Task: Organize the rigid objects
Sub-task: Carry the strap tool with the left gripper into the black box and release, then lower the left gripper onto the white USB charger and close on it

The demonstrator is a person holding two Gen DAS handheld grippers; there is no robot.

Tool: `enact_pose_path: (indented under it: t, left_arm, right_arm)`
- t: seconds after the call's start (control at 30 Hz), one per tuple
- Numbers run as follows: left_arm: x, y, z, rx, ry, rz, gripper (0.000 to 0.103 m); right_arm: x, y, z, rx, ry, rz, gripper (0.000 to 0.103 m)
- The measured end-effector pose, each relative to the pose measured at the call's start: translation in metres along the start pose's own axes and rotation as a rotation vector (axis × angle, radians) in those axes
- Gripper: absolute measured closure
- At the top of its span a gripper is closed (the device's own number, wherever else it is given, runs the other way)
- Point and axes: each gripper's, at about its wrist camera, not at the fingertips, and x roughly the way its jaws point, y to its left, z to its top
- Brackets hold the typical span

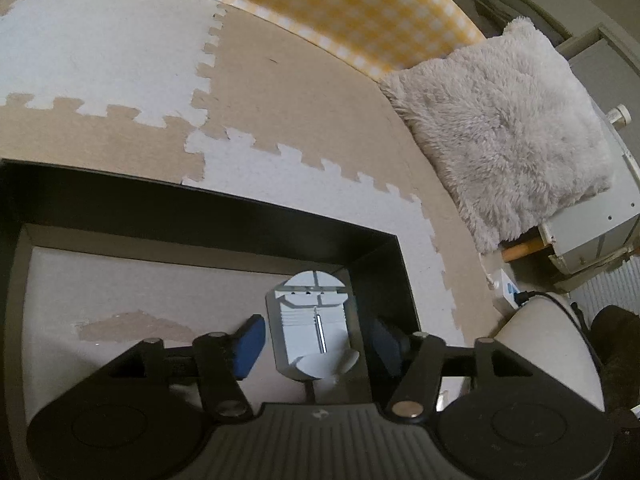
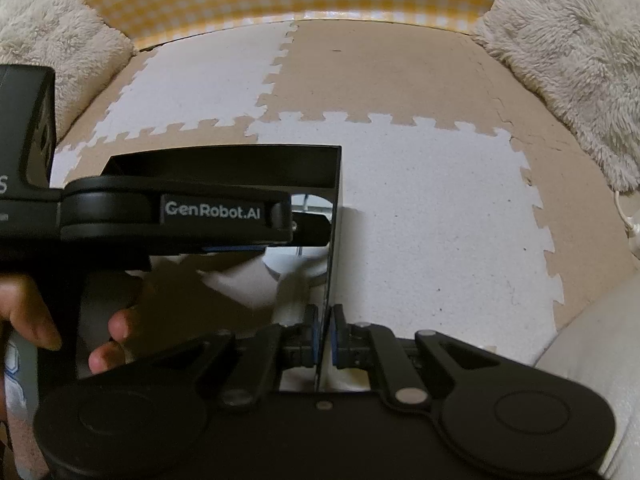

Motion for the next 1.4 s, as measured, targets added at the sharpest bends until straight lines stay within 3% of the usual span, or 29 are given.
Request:
enact_pose_path:
  t: [0.27, 0.83, 1.23, 1.4]
  left_arm:
    - [-0.017, -0.007, -0.003, 0.046, -0.003, 0.041, 0.035]
    - [-0.093, -0.036, -0.008, 0.222, -0.098, 0.139, 0.002]
    - [-0.165, -0.030, -0.009, 0.265, -0.220, 0.257, 0.000]
    - [-0.189, -0.018, -0.008, 0.271, -0.288, 0.384, 0.000]
  right_arm:
    - [0.000, -0.001, 0.000, 0.011, -0.001, 0.005, 0.097]
    - [-0.001, -0.002, -0.001, 0.022, -0.004, 0.009, 0.097]
    - [-0.001, -0.001, -0.002, 0.017, -0.006, 0.010, 0.096]
    - [-0.001, 0.000, -0.002, 0.015, -0.006, 0.010, 0.096]
